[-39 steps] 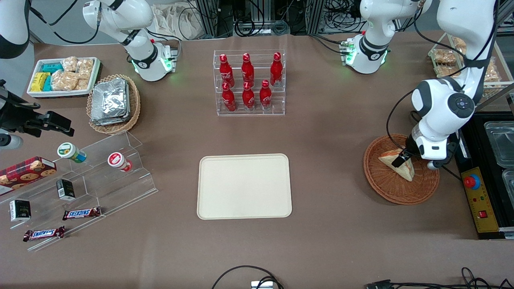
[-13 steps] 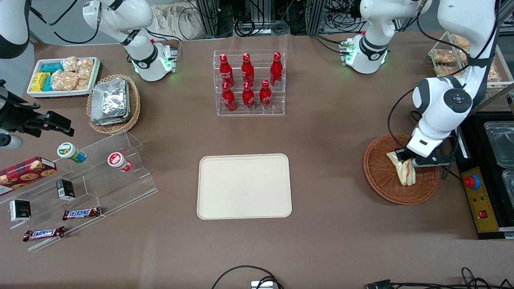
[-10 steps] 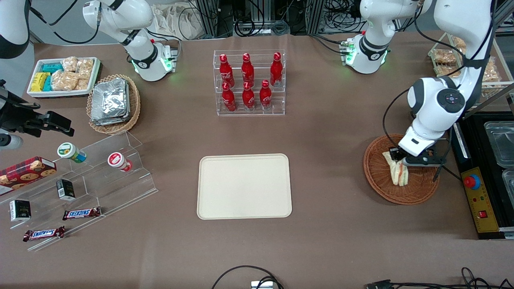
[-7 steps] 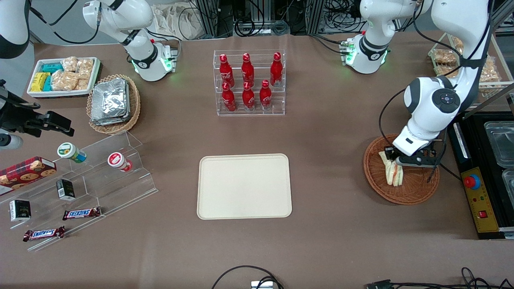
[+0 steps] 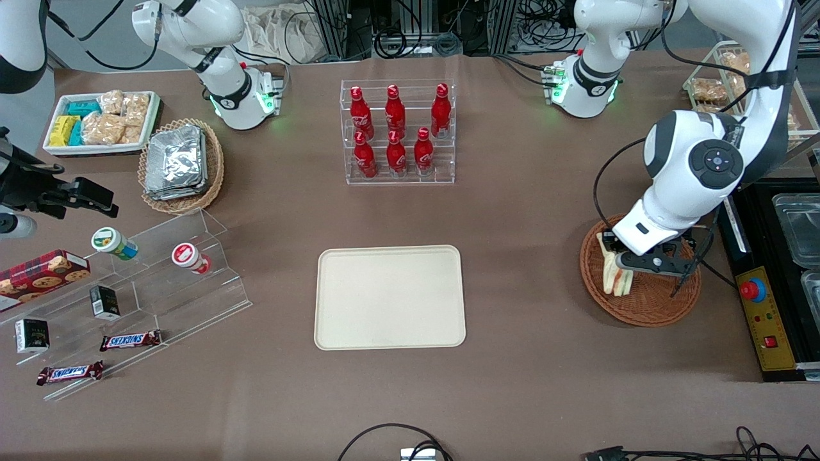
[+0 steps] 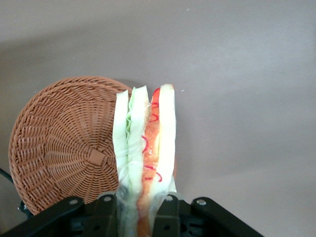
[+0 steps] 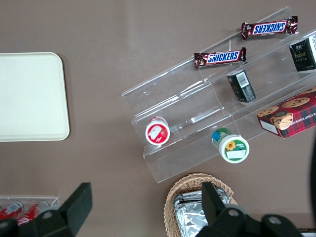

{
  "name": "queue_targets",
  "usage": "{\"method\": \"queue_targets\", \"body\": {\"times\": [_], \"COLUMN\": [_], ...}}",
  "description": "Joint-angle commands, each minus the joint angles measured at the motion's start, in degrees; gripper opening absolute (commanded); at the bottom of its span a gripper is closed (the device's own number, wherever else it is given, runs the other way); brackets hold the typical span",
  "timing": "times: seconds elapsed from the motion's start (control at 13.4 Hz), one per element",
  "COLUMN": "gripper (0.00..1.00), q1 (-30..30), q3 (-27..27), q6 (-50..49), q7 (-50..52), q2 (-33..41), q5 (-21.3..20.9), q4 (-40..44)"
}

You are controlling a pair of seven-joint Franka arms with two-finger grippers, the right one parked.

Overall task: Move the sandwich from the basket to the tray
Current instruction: 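Lift the sandwich up out of the basket with the left gripper, then carry the held sandwich over to the cream tray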

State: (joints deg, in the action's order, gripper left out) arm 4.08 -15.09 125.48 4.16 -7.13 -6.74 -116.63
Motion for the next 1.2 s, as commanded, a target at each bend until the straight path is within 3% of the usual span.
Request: {"method": "queue_targets", "body": {"times": [0.0, 0.3, 0.67, 1.12], "gripper": [0.11, 0.13, 0.12, 0.12], "q1": [0.23, -0.47, -7.84, -17.51], "q3": [-2.92, -7.75, -7.76, -7.76], "q6": [-4.18, -13.05, -16.94, -17.12], "q7": [3.82, 12.34, 19.29, 33.35], "q2": [-1.48, -6.22, -12.81, -23.45], "q5": [-0.29, -0.38, -1.17, -9.60], "q4": [5.70, 17.46, 27.76, 37.79]}}
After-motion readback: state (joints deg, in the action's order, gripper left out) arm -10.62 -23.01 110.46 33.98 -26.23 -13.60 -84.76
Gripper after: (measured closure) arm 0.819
